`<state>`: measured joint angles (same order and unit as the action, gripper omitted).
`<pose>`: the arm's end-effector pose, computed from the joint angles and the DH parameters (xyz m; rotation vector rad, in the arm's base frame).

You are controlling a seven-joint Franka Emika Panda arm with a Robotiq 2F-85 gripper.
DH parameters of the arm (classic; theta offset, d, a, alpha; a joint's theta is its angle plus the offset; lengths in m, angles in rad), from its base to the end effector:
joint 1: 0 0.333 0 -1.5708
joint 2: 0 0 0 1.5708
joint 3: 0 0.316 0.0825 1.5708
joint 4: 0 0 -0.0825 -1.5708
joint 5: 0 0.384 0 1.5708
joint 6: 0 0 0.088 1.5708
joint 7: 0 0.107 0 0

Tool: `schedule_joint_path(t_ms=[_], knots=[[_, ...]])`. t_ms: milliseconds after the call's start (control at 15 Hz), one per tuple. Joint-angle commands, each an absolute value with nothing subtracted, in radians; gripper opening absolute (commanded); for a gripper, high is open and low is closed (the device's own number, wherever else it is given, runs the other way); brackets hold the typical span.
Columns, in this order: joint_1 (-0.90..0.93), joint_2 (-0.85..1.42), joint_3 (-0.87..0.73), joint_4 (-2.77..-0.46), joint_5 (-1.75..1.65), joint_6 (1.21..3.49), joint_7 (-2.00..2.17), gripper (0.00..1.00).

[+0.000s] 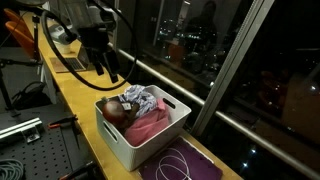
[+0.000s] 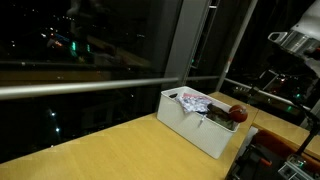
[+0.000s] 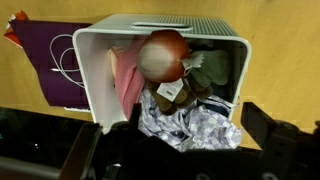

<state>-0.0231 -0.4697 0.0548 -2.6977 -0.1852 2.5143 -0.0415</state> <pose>0.3993 0.0136 0.4046 2.9407 0.3031 0.4202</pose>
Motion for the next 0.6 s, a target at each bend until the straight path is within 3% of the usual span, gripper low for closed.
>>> schedule_joint_path(t_ms=[0,533], knots=[[-0.039,-0.451,0.066,-2.714,-0.242,2.572,-0.033,1.0],[-0.053,-0.282,0.076,-2.68,-0.283,2.712,-0.018,1.0]])
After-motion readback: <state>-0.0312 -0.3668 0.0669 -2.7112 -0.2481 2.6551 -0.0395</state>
